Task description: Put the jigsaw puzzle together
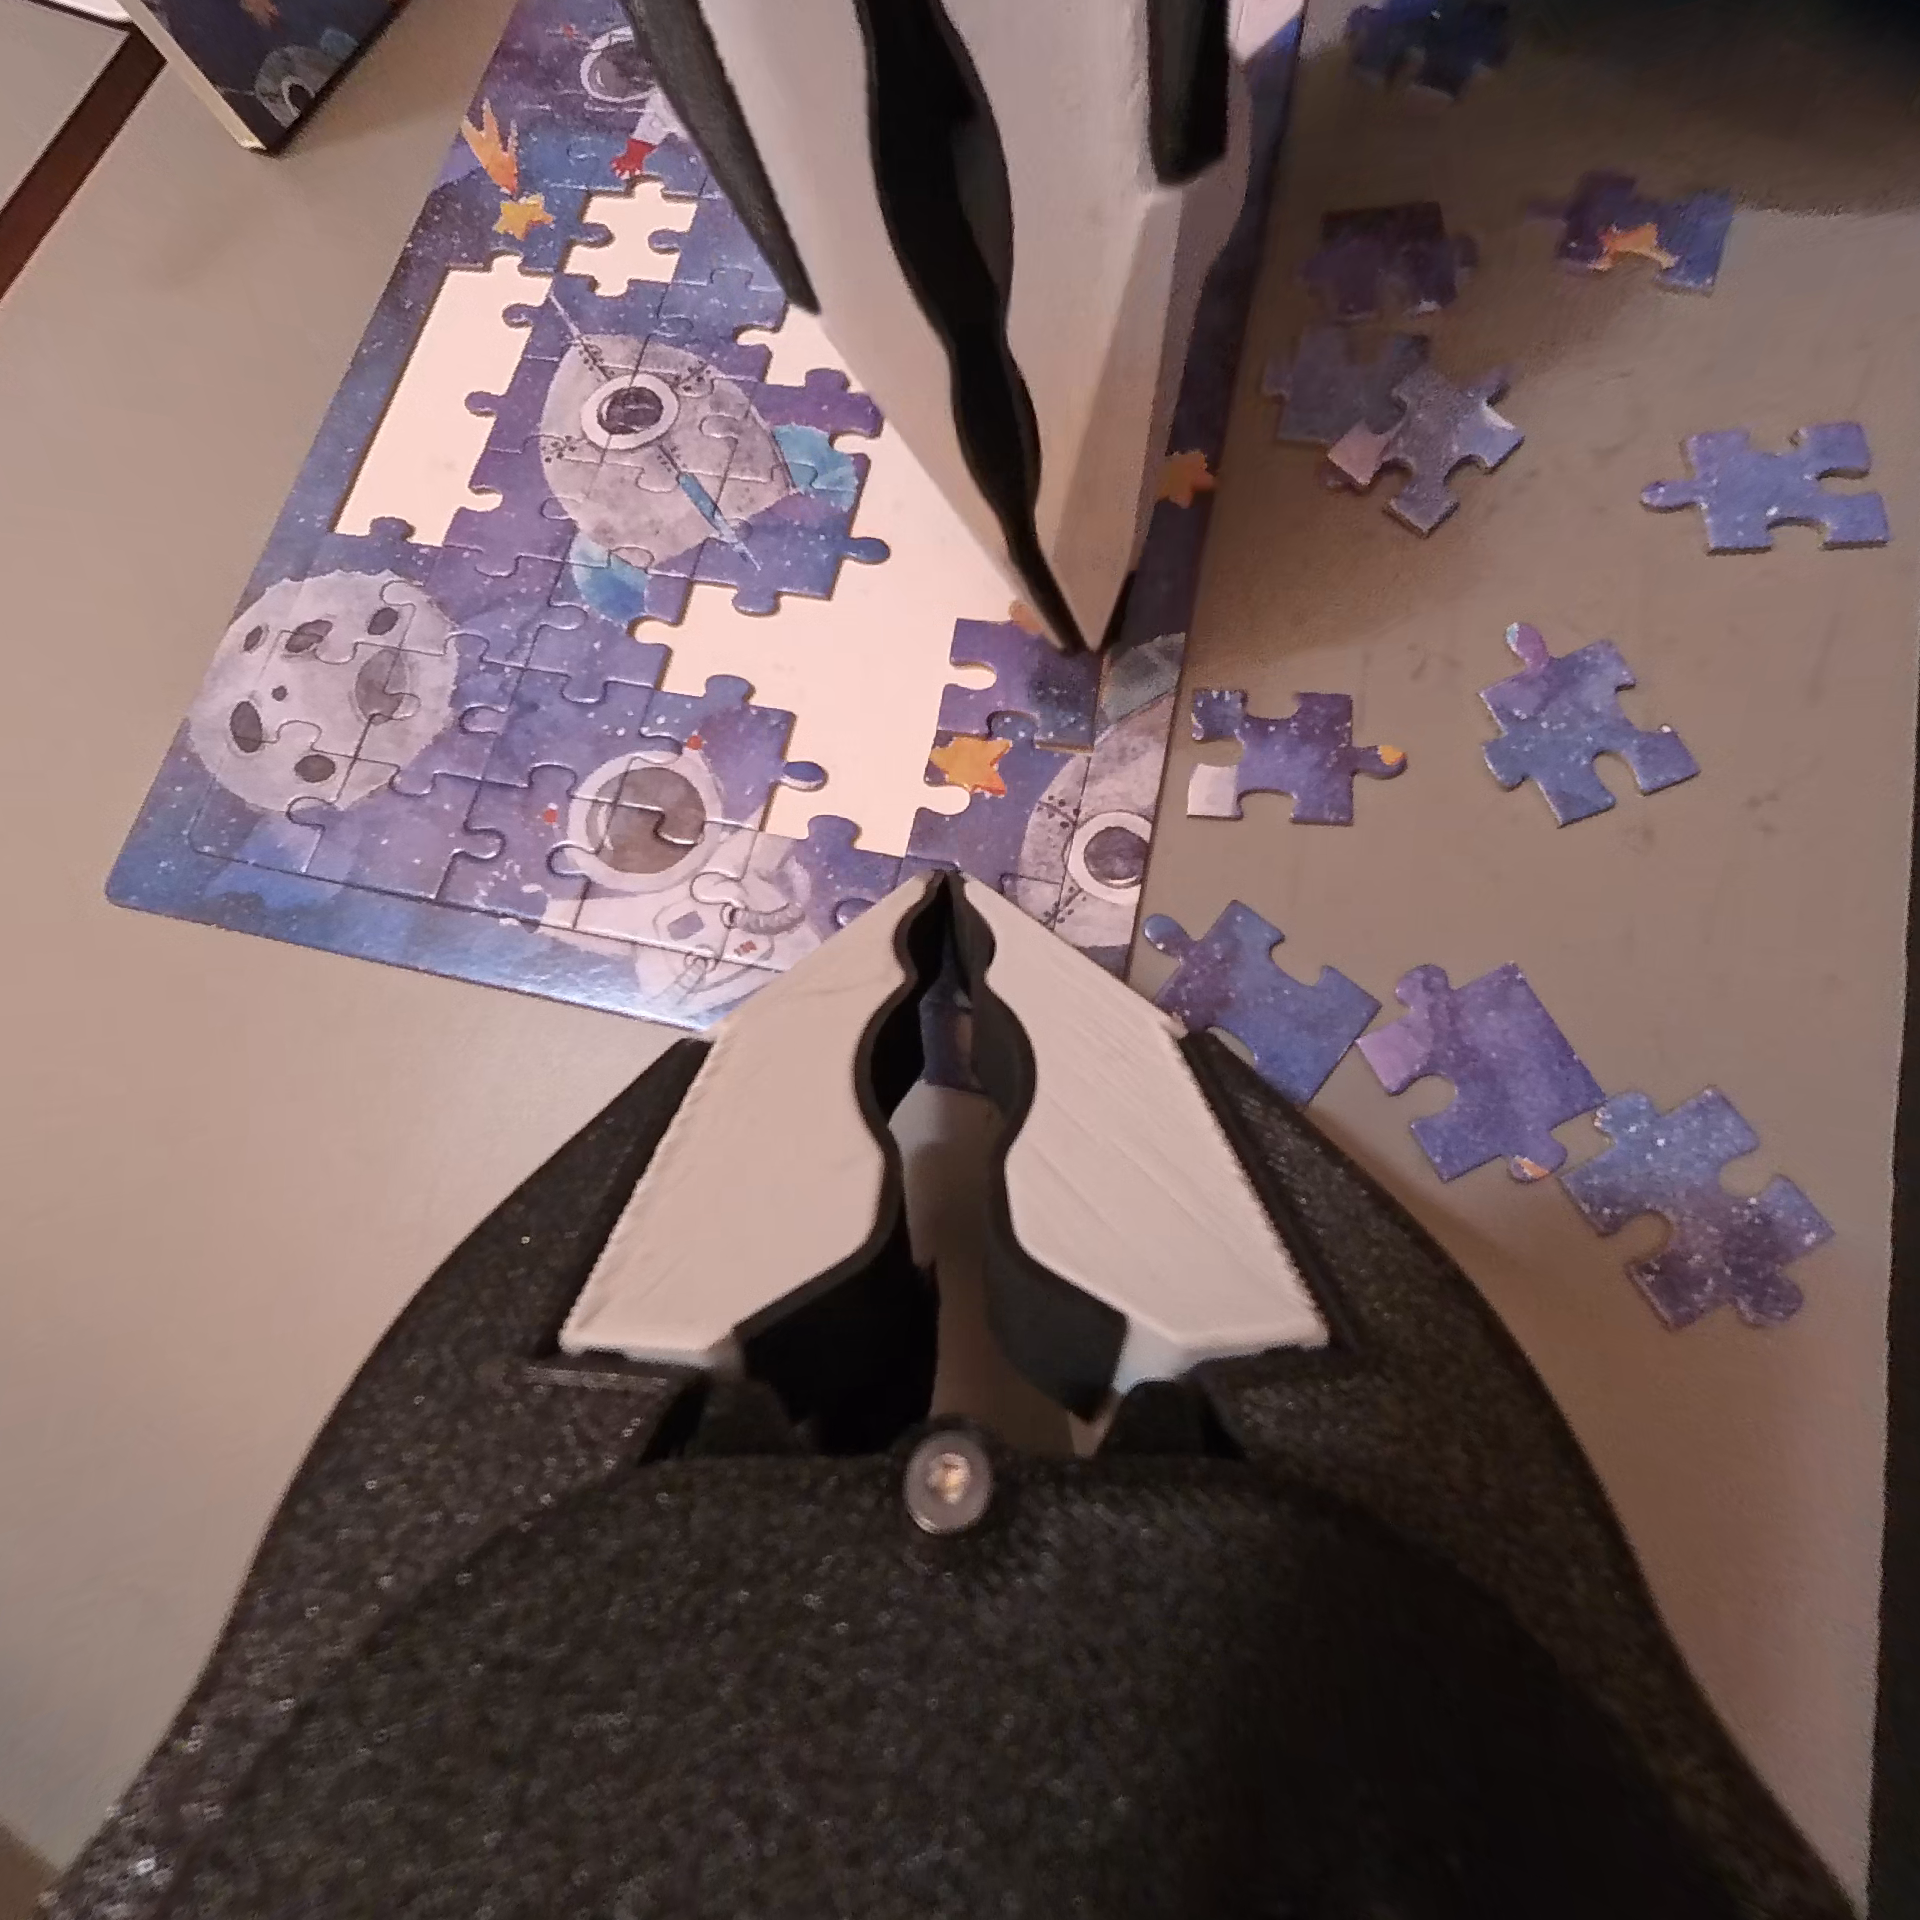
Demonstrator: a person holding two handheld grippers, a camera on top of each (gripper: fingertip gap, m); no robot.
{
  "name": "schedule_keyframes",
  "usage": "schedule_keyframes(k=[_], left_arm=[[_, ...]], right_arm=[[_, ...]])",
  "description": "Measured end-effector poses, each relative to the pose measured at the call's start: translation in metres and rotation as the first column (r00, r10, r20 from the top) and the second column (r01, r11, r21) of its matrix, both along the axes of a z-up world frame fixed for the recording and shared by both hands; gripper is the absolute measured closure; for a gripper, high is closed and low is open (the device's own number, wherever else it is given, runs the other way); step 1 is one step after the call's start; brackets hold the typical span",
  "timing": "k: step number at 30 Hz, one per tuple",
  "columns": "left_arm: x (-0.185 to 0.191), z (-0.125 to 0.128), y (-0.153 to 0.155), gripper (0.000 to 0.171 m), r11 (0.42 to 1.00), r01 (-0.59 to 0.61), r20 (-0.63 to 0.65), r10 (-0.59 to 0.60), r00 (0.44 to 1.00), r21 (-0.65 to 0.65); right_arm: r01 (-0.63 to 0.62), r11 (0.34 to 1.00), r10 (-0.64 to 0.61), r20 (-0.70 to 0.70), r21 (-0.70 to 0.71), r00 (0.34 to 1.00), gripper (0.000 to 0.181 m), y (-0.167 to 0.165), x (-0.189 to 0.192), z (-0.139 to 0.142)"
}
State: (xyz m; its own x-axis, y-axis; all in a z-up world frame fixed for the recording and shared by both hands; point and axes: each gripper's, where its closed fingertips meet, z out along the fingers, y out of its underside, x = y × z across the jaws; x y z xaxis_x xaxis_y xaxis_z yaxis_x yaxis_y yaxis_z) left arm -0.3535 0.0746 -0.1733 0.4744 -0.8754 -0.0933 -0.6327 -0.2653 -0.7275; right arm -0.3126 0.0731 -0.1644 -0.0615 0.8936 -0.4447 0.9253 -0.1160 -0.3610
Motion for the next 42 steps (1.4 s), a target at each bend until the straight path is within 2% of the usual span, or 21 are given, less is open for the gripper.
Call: schedule_keyframes(k=[3,12,17,24,42], left_arm=[[0.000,0.000,0.000,0.171,1.000,0.000,-0.002,0.000,1.000,0.003],[0.000,0.000,0.000,0.171,1.000,0.000,0.000,0.000,1.000,0.001],[0.000,0.000,0.000,0.171,1.000,0.000,-0.004,0.000,1.000,0.008],[0.000,0.000,0.000,0.171,1.000,0.000,-0.005,0.000,1.000,0.009],[0.000,0.000,0.000,0.171,1.000,0.000,-0.002,0.000,1.000,0.004]], right_arm=[[0.003,0.999,-0.004,0.034,0.034,0.999,0.181,0.002,-0.001,-0.009],[0.112,0.992,-0.108,0.058,-0.063,0.992,0.181,0.000,-0.005,-0.009],[0.082,0.996,-0.080,0.053,-0.039,0.995,0.181,0.003,0.001,-0.006],[0.130,0.991,-0.131,0.059,0.023,0.990,0.181,0.026,0.013,-0.006],[0.100,0.994,-0.104,0.088,0.039,0.991,0.181,0.020,0.013,-0.012]])
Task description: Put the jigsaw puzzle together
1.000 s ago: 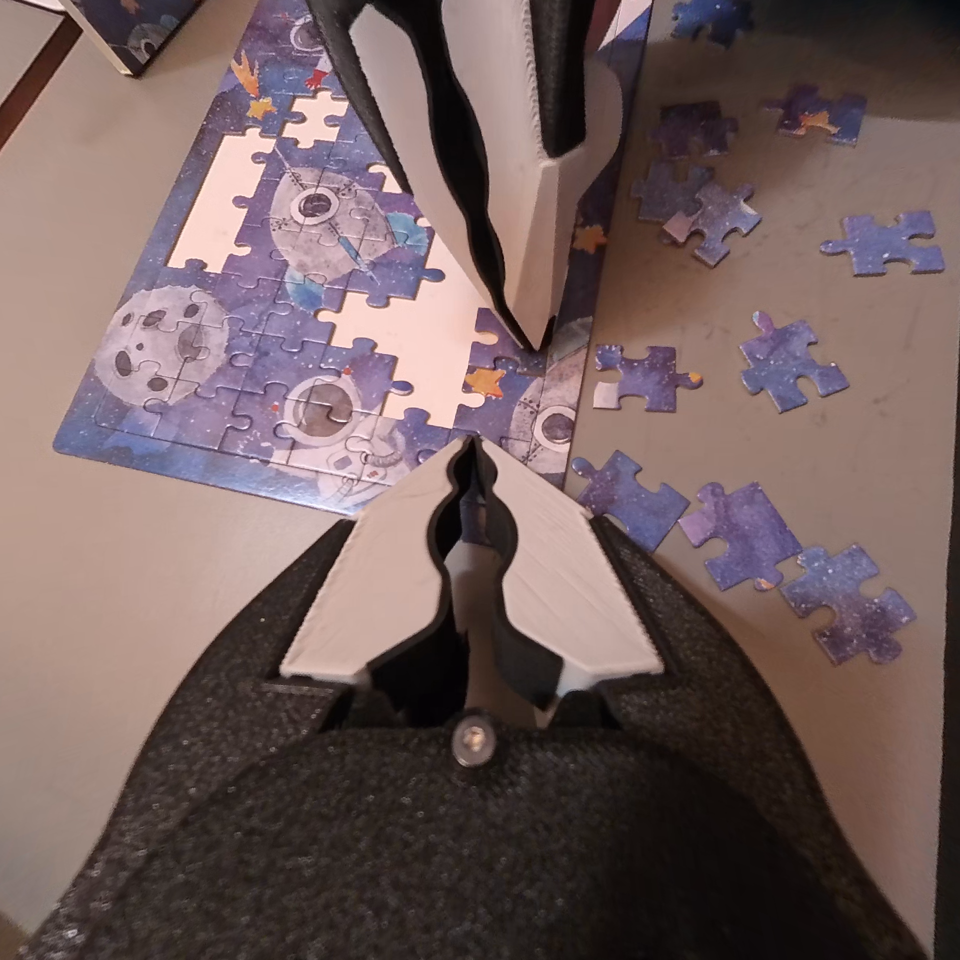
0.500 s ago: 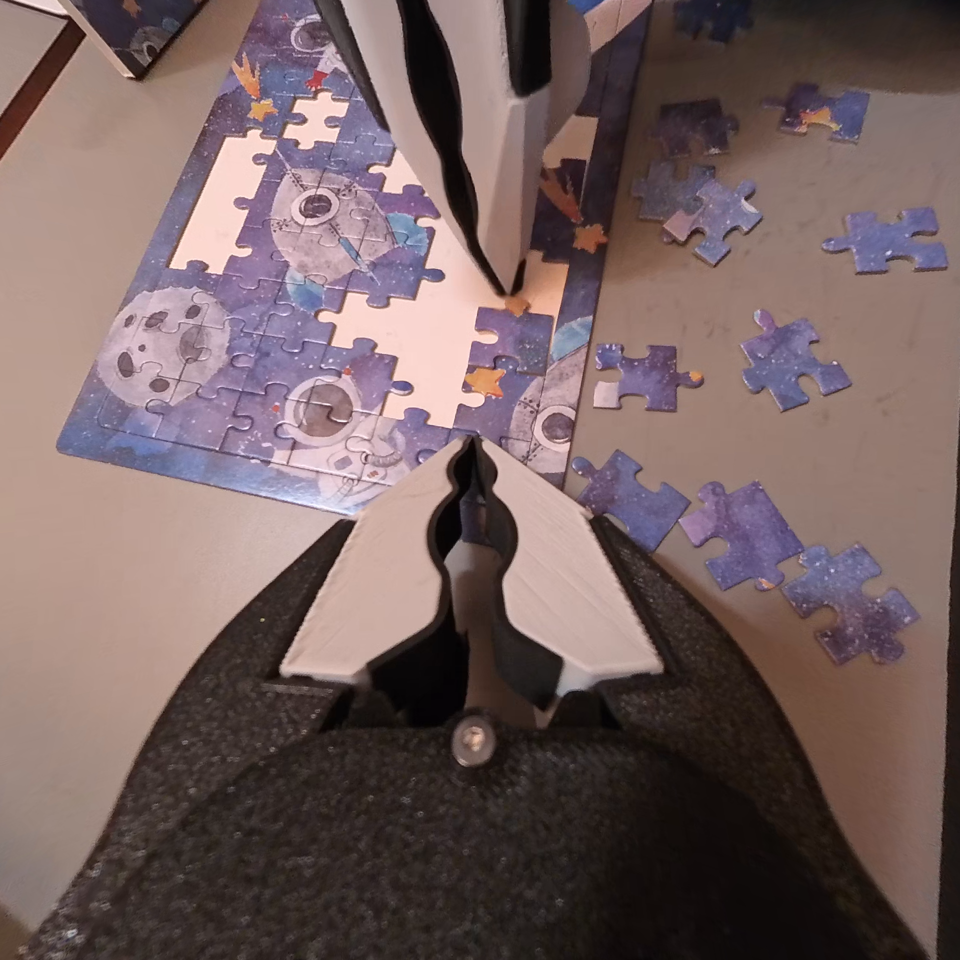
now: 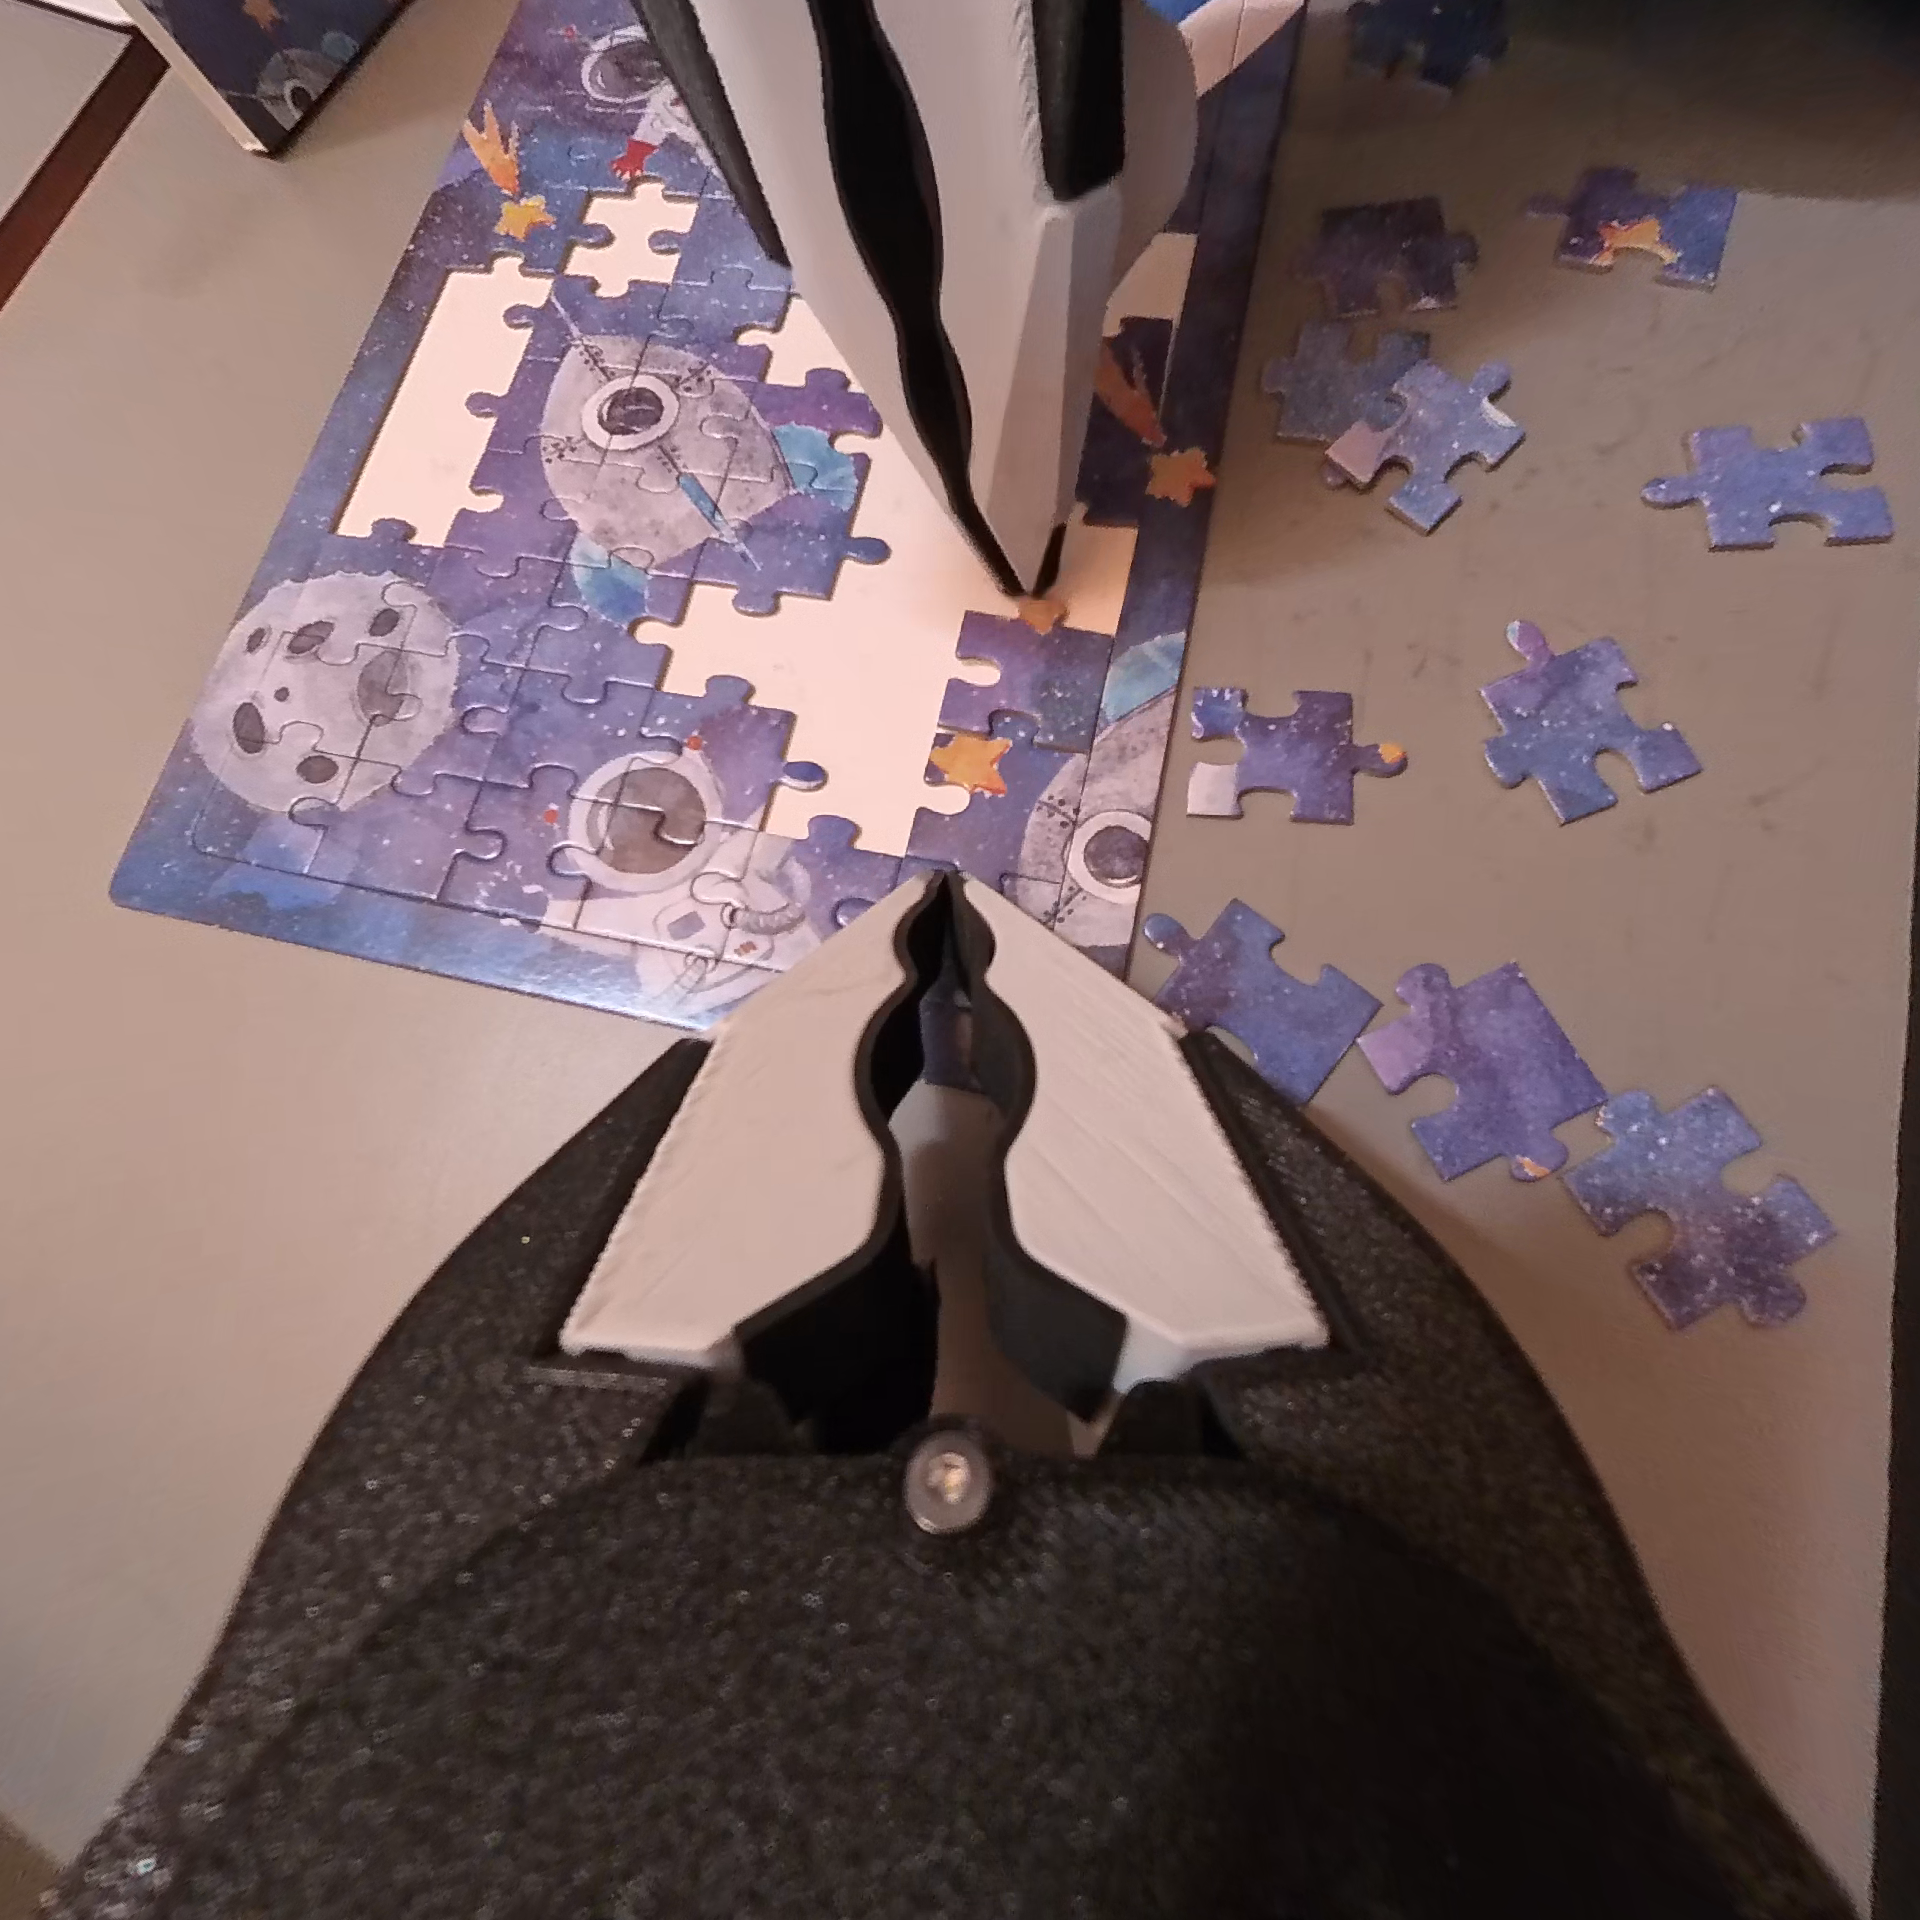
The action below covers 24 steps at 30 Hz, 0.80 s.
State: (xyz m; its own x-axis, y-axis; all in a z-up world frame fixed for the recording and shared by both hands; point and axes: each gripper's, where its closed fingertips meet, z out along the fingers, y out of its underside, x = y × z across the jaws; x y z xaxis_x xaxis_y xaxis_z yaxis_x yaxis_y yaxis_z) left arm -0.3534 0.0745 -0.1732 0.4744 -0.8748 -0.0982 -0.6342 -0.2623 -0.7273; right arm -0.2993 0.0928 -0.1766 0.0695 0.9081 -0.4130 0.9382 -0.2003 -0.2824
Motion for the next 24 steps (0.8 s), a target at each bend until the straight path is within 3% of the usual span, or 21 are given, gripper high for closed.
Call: schedule_keyframes(k=[6,12,24], left_arm=[[0.000,0.000,0.000,0.171,1.000,0.000,0.001,0.000,1.000,-0.001],[0.000,0.000,0.000,0.171,1.000,0.000,-0.001,0.000,1.000,0.002],[0.000,0.000,0.000,0.171,1.000,-0.001,-0.001,0.001,1.000,0.001]], right_arm=[[0.019,1.000,-0.018,-0.024,0.024,1.000,0.181,0.007,-0.001,0.004],[-0.061,0.995,0.068,-0.083,0.083,0.994,0.152,0.004,-0.008,0.005],[-0.109,0.990,0.120,-0.130,0.091,0.984,0.154,-0.006,-0.015,0.013]])
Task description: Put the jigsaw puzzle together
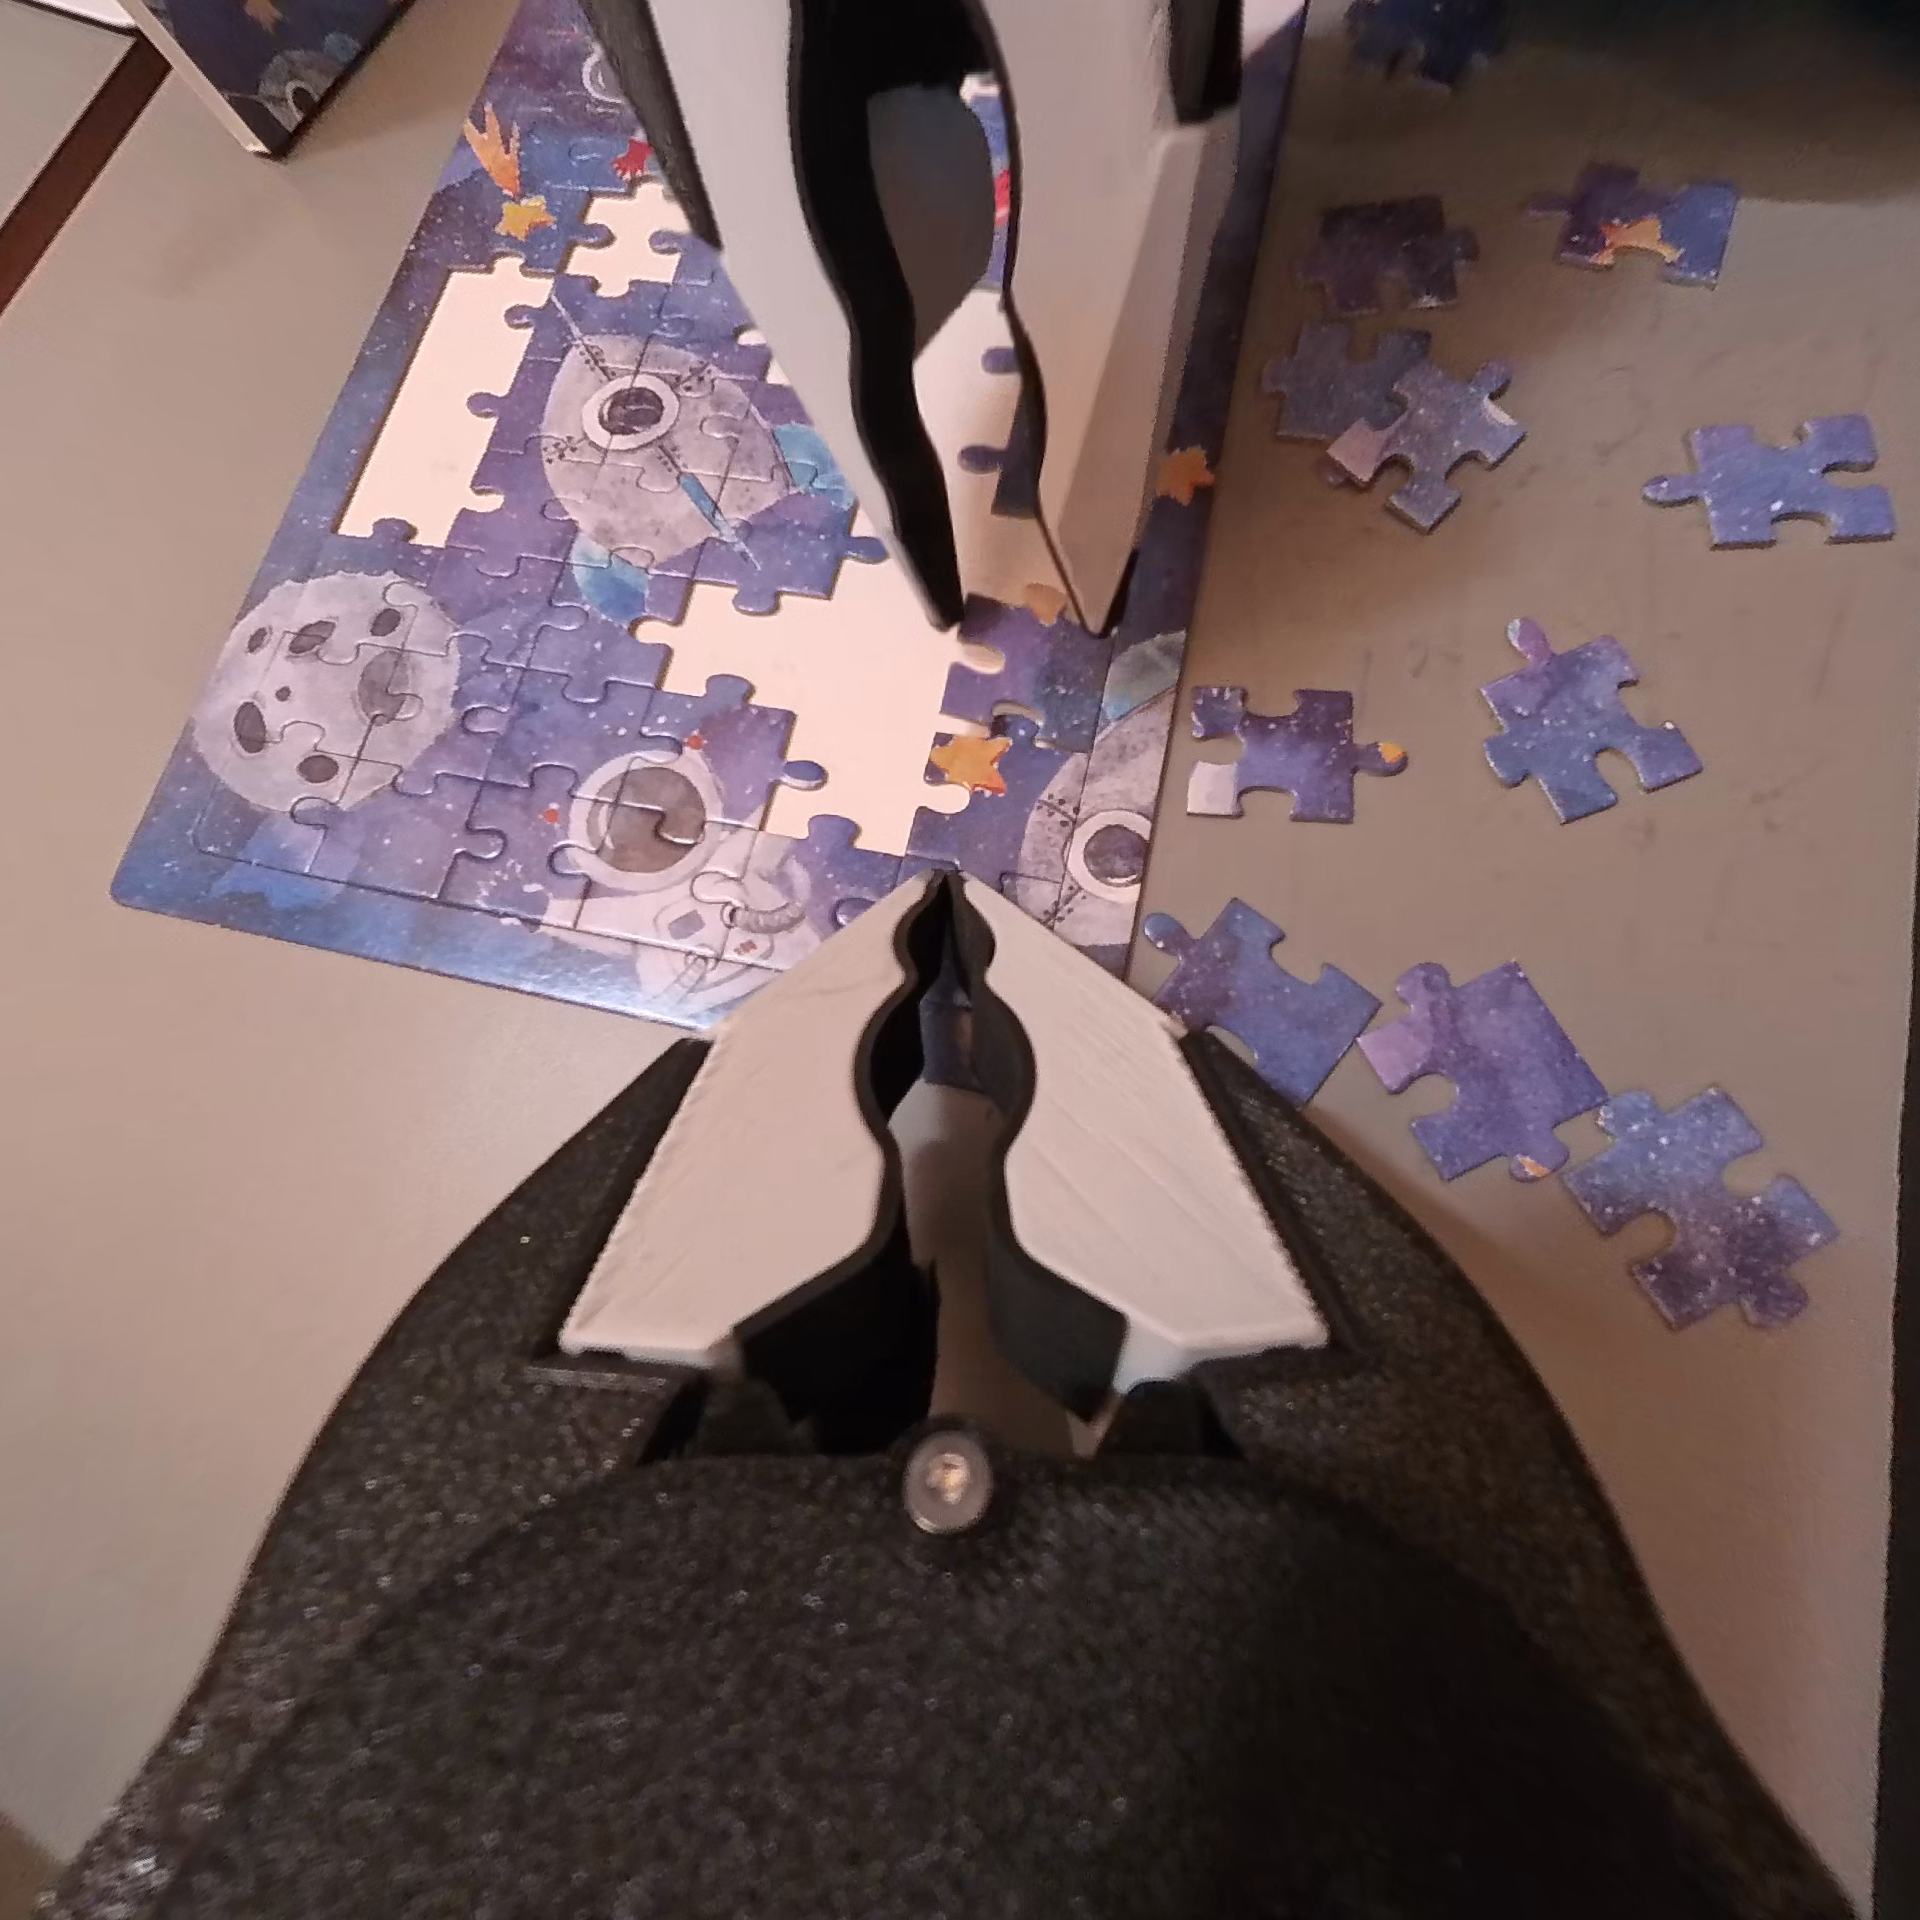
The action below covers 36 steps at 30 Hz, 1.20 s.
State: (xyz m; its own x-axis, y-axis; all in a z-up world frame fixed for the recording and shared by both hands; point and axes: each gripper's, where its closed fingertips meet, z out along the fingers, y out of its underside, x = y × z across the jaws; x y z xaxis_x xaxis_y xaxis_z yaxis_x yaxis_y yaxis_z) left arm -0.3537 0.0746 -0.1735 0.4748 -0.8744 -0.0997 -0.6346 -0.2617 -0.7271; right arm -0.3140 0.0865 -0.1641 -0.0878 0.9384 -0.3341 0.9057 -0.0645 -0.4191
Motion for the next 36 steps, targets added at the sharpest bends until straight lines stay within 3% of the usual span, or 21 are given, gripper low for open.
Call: schedule_keyframes(k=[8,12,14,19,25,29,33,34,36], left_arm=[[0.000,0.000,0.000,0.171,1.000,0.000,0.001,0.000,1.000,-0.002],[0.000,0.000,0.000,0.171,1.000,0.000,0.001,0.000,1.000,-0.001],[0.000,0.000,0.000,0.171,1.000,0.001,0.000,-0.001,1.000,0.000],[0.000,0.000,0.000,0.171,1.000,0.001,-0.001,-0.001,1.000,0.001],[0.000,0.001,0.000,0.170,1.000,-0.004,0.007,0.004,1.000,-0.012],[0.006,0.010,-0.007,0.151,0.997,0.028,0.088,-0.022,0.996,-0.068],[0.007,0.012,-0.009,0.151,0.996,0.044,0.099,-0.036,0.994,-0.076],[0.004,0.008,-0.008,0.151,0.997,0.038,0.068,-0.034,0.997,-0.061],[-0.001,0.002,-0.006,0.151,0.999,0.034,0.014,-0.034,0.999,-0.035]], right_arm=[[-0.025,0.998,0.022,-0.059,-0.058,0.998,0.159,-0.008,0.002,0.016],[-0.019,1.000,0.020,-0.044,0.010,0.999,0.164,-0.001,0.001,0.010],[-0.031,0.998,0.034,-0.066,0.053,0.997,0.181,0.002,0.001,0.012],[-0.079,0.996,0.075,-0.072,-0.049,0.995,0.181,-0.014,0.004,0.019],[-0.084,0.996,0.083,-0.074,-0.006,0.994,0.181,-0.012,0.004,0.022],[-0.099,0.994,0.091,-0.142,-0.047,0.986,0.181,-0.020,0.000,0.039],[-0.035,0.999,0.035,-0.055,0.000,0.998,0.181,-0.004,0.010,0.024],[-0.026,0.999,0.027,-0.036,0.033,0.999,0.179,0.002,0.013,0.019],[-0.032,0.994,0.035,-0.022,0.105,0.999,0.150,0.006,0.014,0.012]])
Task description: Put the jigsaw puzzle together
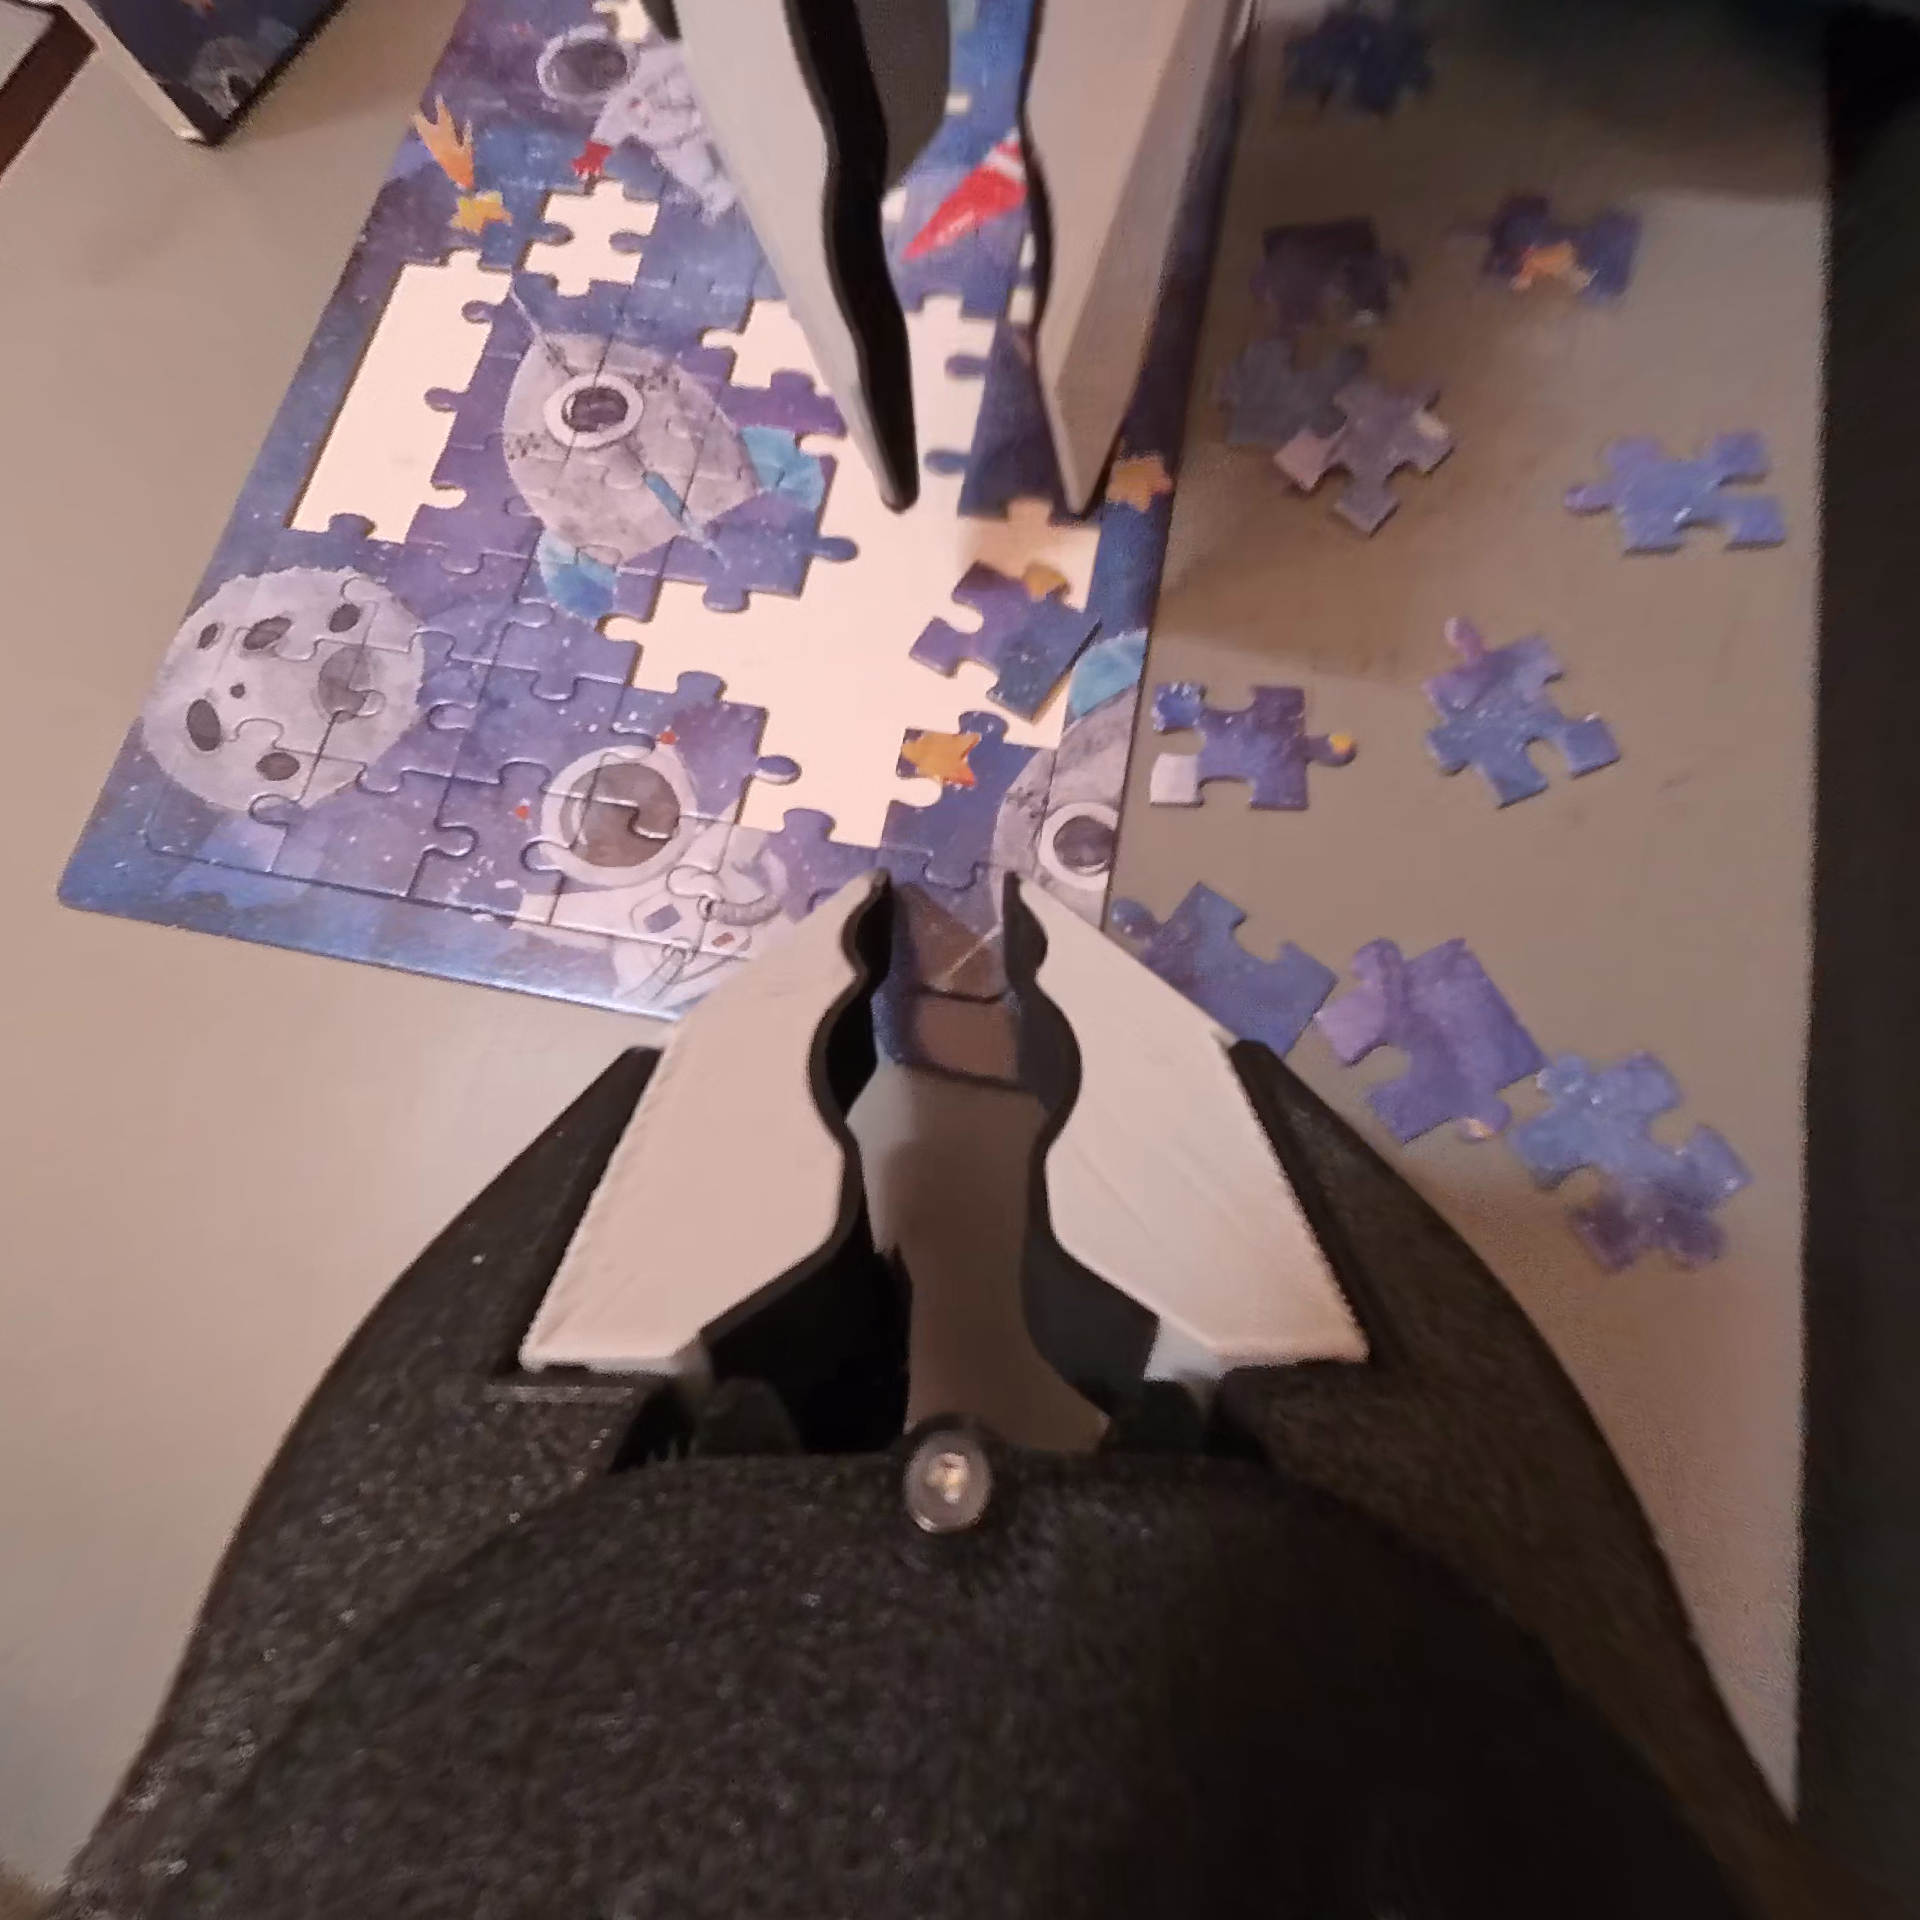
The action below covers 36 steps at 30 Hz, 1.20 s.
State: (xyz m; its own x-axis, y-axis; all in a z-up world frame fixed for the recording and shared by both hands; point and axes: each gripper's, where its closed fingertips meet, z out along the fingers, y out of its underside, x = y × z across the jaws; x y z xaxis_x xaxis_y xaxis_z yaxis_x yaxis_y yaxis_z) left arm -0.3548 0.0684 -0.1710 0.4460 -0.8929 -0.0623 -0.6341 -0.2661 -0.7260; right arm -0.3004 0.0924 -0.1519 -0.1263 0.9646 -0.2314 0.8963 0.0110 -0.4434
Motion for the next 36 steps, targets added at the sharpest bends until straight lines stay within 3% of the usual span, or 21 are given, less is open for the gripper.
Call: schedule_keyframes(k=[8,15,17,23,24,26,36], left_arm=[[0.002,-0.002,-0.002,0.152,0.999,0.006,0.024,-0.006,1.000,-0.034],[0.002,-0.002,-0.003,0.153,0.999,0.001,0.031,0.001,1.000,-0.049],[0.001,-0.002,-0.002,0.153,0.999,0.000,0.032,0.002,0.999,-0.052],[-0.003,0.000,0.001,0.152,0.999,-0.018,0.028,0.019,0.999,-0.046],[-0.003,-0.001,0.001,0.152,0.999,-0.018,0.028,0.019,0.999,-0.049],[-0.002,-0.001,0.001,0.152,0.999,-0.017,0.028,0.018,0.999,-0.044],[-0.002,-0.001,0.001,0.153,0.999,-0.017,0.031,0.018,0.999,-0.045]], right_arm=[[-0.018,0.999,0.016,0.055,0.046,0.998,0.145,-0.009,-0.003,-0.020],[-0.016,0.993,0.007,0.073,0.116,0.997,0.159,-0.003,-0.003,-0.024],[-0.033,0.991,0.023,0.078,0.131,0.997,0.181,-0.003,-0.002,-0.023],[-0.040,0.993,0.032,0.075,0.114,0.997,0.181,-0.007,0.009,-0.015],[-0.029,0.992,0.021,0.066,0.121,0.998,0.178,-0.006,0.009,-0.014],[0.006,0.992,-0.014,0.055,0.130,0.998,0.142,-0.003,0.006,-0.015],[0.046,0.979,-0.063,0.080,0.201,0.995,0.150,-0.004,0.002,-0.024]])
